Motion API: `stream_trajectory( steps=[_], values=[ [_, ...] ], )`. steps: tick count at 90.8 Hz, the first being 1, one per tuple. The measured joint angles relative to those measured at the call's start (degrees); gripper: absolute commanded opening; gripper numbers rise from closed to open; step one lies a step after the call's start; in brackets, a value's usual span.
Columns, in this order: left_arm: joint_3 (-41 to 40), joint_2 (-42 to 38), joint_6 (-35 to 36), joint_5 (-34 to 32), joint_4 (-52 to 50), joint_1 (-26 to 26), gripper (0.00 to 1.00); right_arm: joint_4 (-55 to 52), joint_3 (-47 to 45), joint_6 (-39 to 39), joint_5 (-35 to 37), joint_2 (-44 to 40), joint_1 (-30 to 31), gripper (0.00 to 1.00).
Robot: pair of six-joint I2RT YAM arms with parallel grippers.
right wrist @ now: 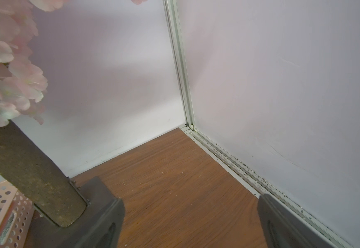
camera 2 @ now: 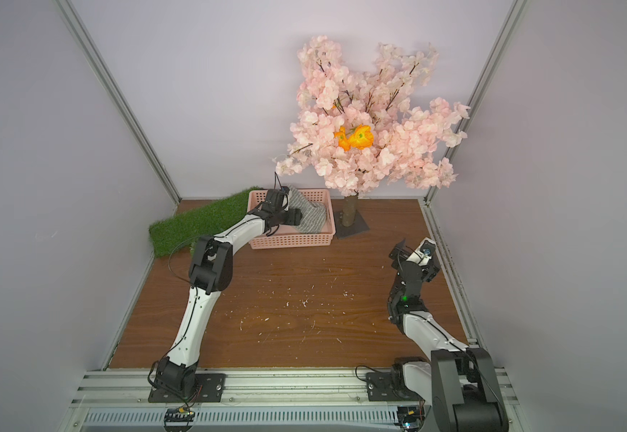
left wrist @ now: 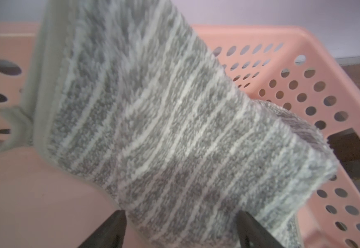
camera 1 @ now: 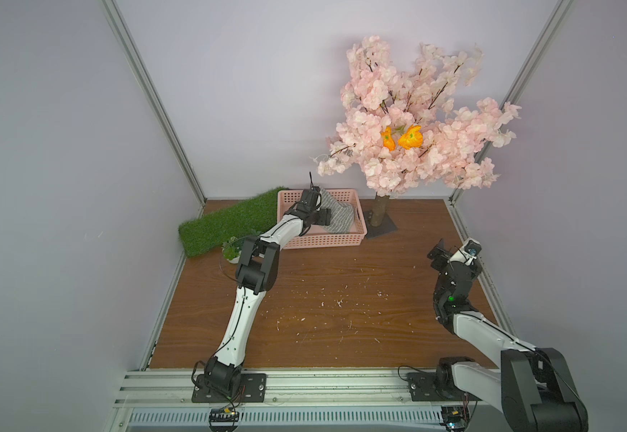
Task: Fold the square dishcloth
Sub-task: Pick up the cleaning item from the bin.
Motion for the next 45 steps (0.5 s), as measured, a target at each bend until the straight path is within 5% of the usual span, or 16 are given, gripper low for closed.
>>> stream_trajectory(
  steps=[13, 37, 45],
  values=[
    [2.14, 1.75, -0.11, 0.22, -0.48, 0.0, 0.58, -0.04, -0.02, 0.09, 0.07, -0.5, 0.0, 0.99],
    [4.81, 3.13, -0.22, 0.85, -1.36, 0.0, 0.02, -0.02, -0.02, 0.17, 0.11, -1.4, 0.0, 0.99],
    [4.85, 3.06, 0.2, 0.66, -1.33, 0.0, 0.01, -0.02, -0.02, 0.17, 0.11, -1.4, 0.0, 0.99]
  ],
)
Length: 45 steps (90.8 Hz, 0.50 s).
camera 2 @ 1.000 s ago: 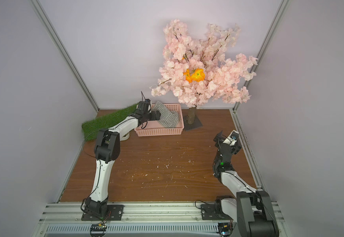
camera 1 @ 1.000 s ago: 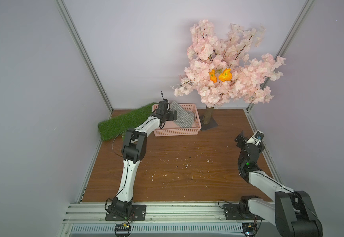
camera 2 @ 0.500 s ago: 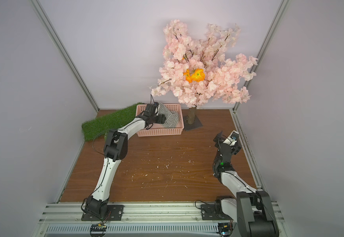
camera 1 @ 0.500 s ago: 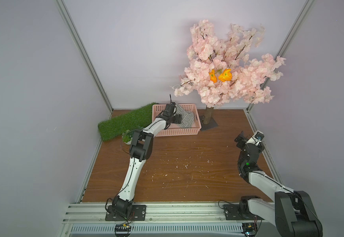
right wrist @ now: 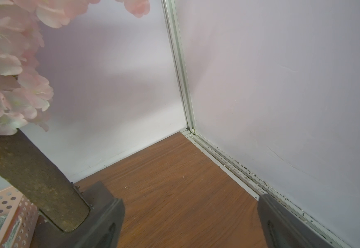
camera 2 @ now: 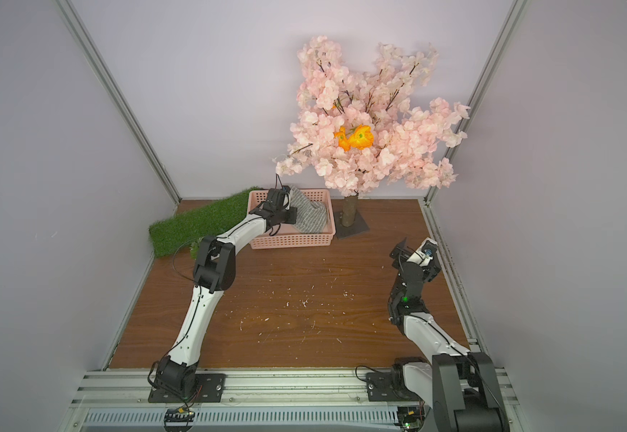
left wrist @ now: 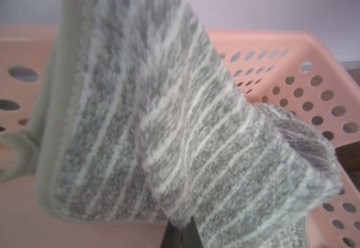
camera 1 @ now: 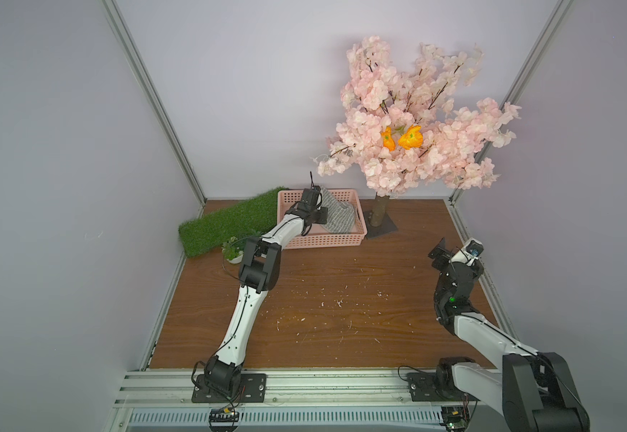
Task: Fold the square dishcloth
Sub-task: Pick up the cleaning item from the bin.
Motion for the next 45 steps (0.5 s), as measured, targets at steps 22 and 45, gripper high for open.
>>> stream_trajectory(
  steps=[22, 45],
  values=[
    [-5.05, -6.32, -0.52, -3.3, 1.2, 0.0, 0.01, -0.02, -0.02, 0.0, -0.02, -0.02, 0.0, 0.99],
    [-24.46, -27.74, -2.45, -7.02, 12.22, 0.0, 0.01, 0.0, -0.04, 0.0, -0.09, -0.39, 0.0, 0.99]
  ],
)
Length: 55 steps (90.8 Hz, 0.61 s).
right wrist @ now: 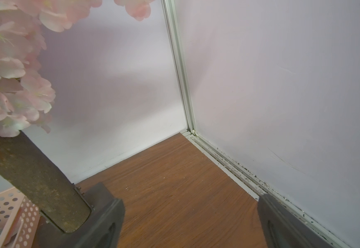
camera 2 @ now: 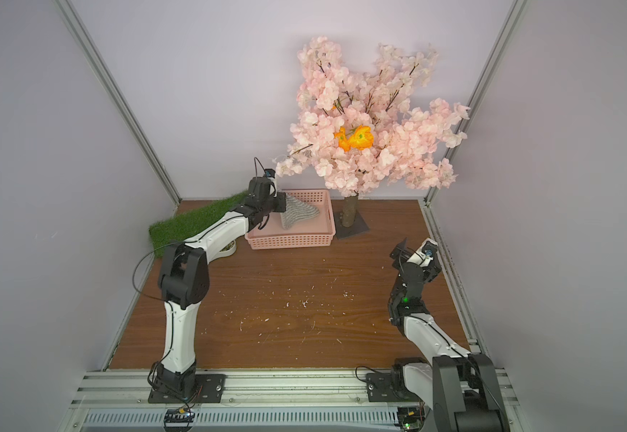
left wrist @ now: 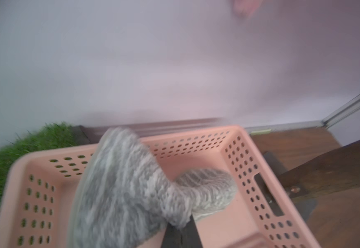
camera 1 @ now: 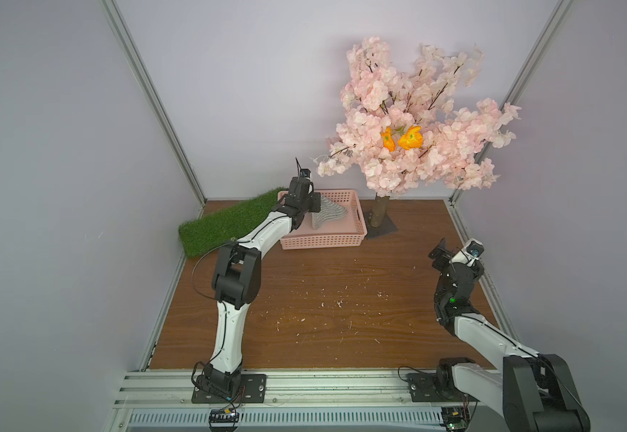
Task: Fold the square dishcloth
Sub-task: Pick up the cleaning item from the bin, then place the cleaning item at the center of the board.
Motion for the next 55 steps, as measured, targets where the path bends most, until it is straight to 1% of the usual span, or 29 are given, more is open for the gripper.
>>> stream_trajectory(
  steps=[17, 31, 40, 55],
  values=[
    [-7.34, -10.75, -2.32, -0.17, 6.01, -0.02, 0.01, -0.07, 0.0, -0.02, -0.2, -0.07, 0.0, 0.99],
    [-10.97, -16.7, -3.52, -0.15, 7.76, -0.66, 0.01, -0.07, 0.0, -0.02, -0.39, -0.44, 0.0, 0.99],
    [-11.69, -19.74, -3.78, -0.17, 8.2, -2.03, 0.01, -0.11, 0.0, 0.0, -0.46, -0.66, 0.0, 0.99],
    [-11.72, -24.33, -4.02, -0.42, 8.57, -6.62, 0.01, -0.22, 0.0, 0.0, -0.57, -0.76, 0.0, 0.99]
  ],
)
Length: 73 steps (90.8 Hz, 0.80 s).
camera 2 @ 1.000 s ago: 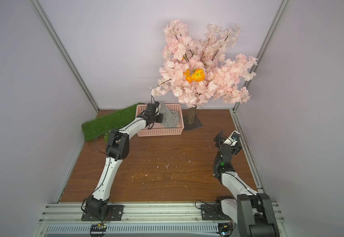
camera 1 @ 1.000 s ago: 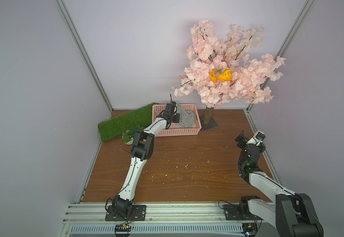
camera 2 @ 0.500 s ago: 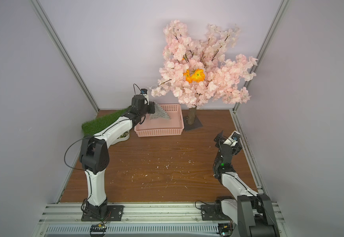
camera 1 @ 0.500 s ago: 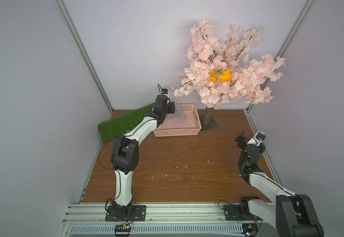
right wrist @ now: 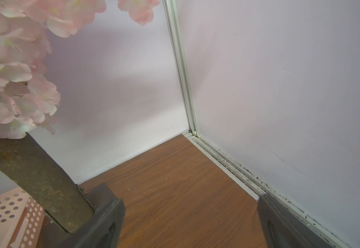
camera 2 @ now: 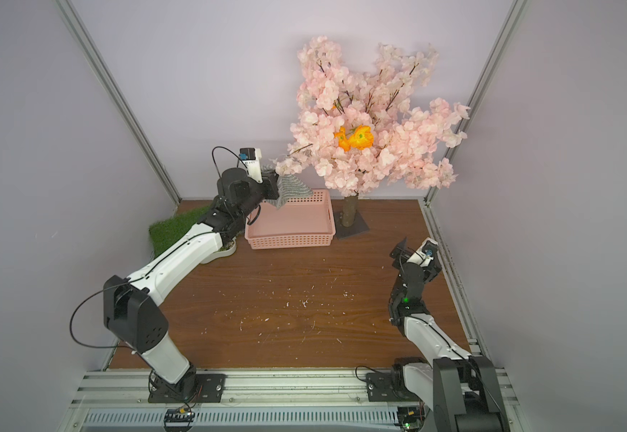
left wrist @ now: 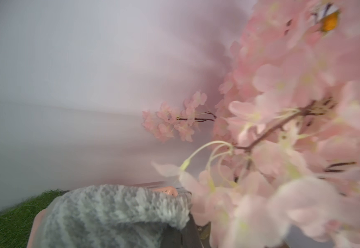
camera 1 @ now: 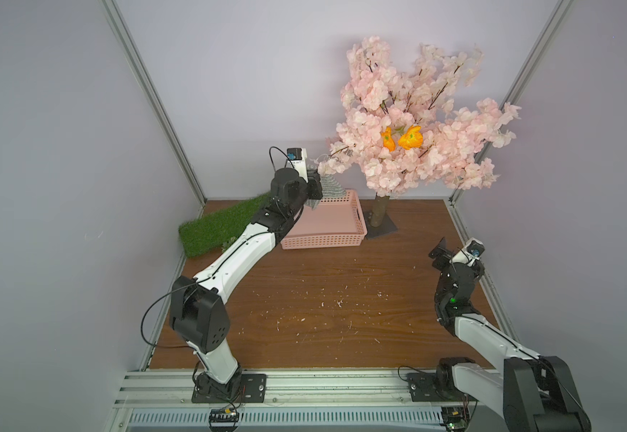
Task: Fold the square dishcloth
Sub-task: Place the cleaning item at the center of the board.
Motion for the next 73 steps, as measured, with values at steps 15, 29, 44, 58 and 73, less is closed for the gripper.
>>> stream_trajectory(
  steps=[15, 29, 44, 58, 73],
  values=[
    [-4.37, -4.44, -1.14, -1.73, 2.1, -5.18, 0.01, -0.2, -0.02, 0.0, -0.13, -0.31, 0.0, 0.99],
    [-19.06, -11.52, -5.51, -4.09, 5.55, -10.32, 0.01, -0.39, -0.07, 0.0, -0.52, -0.83, 0.0, 0.99],
    [-39.1, -17.14, -13.64, -6.08, 9.9, -14.84, 0.01, -0.55, -0.11, 0.02, -0.94, -1.4, 0.0, 0.99],
    [-50.93, -17.81, -20.61, -6.62, 10.6, -17.64, 0.01, -0.72, -0.17, 0.04, -1.29, -1.42, 0.0, 0.99],
    [-57.11, -20.2, -26.36, -6.56, 10.58, -19.89, 0.01, -3.41, 0.57, 0.0, -2.73, -1.14, 0.0, 0.99]
  ],
)
